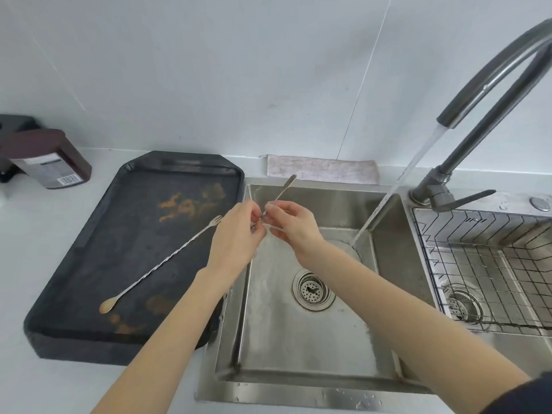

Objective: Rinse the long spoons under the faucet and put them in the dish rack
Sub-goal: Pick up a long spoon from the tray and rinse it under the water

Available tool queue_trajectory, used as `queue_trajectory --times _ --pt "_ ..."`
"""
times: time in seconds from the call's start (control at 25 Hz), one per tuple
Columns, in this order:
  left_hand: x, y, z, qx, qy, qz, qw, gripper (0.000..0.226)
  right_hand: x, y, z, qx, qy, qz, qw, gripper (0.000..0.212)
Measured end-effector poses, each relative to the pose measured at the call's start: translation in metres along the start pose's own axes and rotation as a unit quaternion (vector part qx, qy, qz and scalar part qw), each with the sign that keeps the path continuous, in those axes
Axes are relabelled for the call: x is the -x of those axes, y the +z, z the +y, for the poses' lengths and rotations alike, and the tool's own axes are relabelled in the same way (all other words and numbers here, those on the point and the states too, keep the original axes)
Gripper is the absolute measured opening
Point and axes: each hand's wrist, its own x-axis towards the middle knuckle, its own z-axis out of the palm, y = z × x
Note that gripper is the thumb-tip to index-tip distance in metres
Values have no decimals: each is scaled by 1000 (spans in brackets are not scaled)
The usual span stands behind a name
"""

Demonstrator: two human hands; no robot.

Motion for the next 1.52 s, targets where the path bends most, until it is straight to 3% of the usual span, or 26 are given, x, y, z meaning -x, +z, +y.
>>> queue_trajectory --times 0.16,0.52,0.64,0.76,0.84,1.24,1.52 --pt "1 19 41 76 -3 -6 997 16 10 -41 -17 -9 -39 20 999 13" --pt "-2 84 113 207 -46 -98 972 21 22 -131 -28 -8 -65 95 993 19" --pt "-4 102 123 260 -90 -133 952 21 22 -150 -29 -16 -64 98 993 17" --pt "-4 114 128 349 -152 -171 909 2 21 -163 -32 -35 -57 93 993 11" --pt "-5 121 130 389 -181 -189 883 13 18 -170 -35 -47 -52 88 994 7" --pt "-7 132 132 414 -174 -215 867 18 1 -179 -53 -26 -74 104 991 4" --pt "-5 125 127 420 -161 -216 867 12 -1 -172 -59 20 -90 97 991 18"
